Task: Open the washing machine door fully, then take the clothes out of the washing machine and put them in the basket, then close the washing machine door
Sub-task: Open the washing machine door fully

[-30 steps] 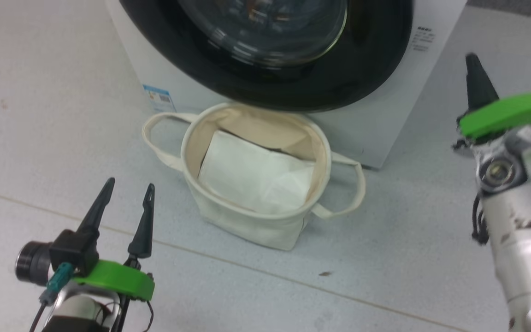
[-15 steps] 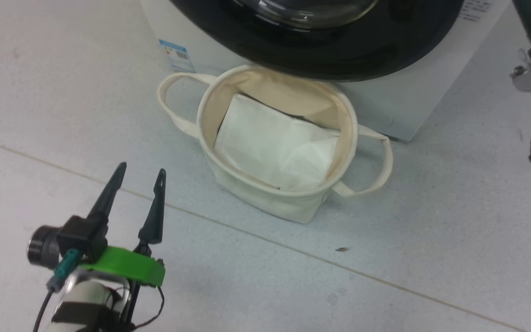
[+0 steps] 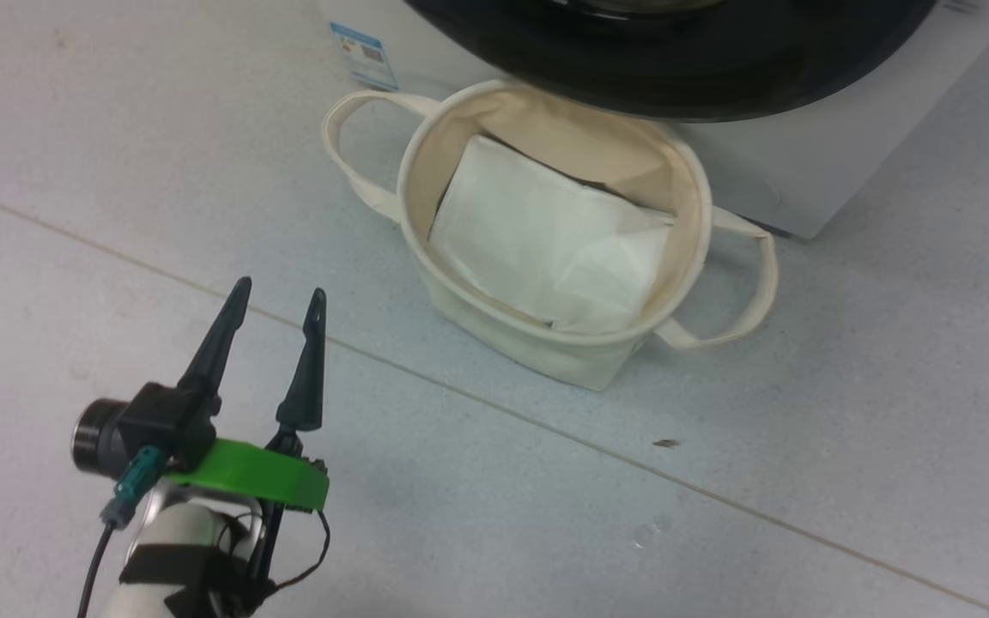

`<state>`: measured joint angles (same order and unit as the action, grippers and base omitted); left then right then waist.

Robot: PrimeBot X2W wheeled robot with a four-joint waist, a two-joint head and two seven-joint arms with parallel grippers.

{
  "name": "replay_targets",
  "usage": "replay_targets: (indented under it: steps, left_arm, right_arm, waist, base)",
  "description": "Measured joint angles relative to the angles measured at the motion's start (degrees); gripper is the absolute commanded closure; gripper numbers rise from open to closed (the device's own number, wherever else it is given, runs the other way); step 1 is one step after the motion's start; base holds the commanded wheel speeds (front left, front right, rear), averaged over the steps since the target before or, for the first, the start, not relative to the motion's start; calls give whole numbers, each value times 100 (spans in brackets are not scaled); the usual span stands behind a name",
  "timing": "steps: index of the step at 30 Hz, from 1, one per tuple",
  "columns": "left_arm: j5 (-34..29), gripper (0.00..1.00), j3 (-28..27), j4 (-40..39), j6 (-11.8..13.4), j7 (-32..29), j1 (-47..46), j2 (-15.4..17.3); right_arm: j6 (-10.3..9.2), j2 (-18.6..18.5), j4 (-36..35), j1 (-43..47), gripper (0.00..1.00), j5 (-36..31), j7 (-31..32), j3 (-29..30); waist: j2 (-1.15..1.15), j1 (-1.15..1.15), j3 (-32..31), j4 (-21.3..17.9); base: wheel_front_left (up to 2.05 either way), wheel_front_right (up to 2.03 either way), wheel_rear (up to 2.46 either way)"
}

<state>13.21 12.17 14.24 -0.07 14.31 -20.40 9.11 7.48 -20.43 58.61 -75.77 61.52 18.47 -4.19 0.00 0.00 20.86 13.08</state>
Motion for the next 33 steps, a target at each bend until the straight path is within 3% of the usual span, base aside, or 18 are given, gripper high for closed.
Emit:
replay_targets:
  steps: [10,19,26,33]
  left_arm:
    - [-207,0,-237,71,-222,0,-114,-247]
    - [-363,0,-426,114,-305,0,-110,-325]
    - [-508,0,-544,145,-402,0,-45,-347]
    - [-580,0,-621,218,-404,0,285,-345]
  right_arm:
    - [-1,-11,264,-87,100,126,9,-163]
    - [-7,-8,100,144,100,576,633,-276]
    - [-35,142,-918,932,100,1301,1389,-443]
    - [-35,414,-1780,1856,100,1678,1627,-833]
  waist:
    - [0,0,121,168]
    - [0,0,-74,118]
    - [0,0,-355,57]
    - [0,0,-782,46]
  base:
    - [0,0,0]
    - [0,0,0]
    - [0,0,0]
    - [0,0,0]
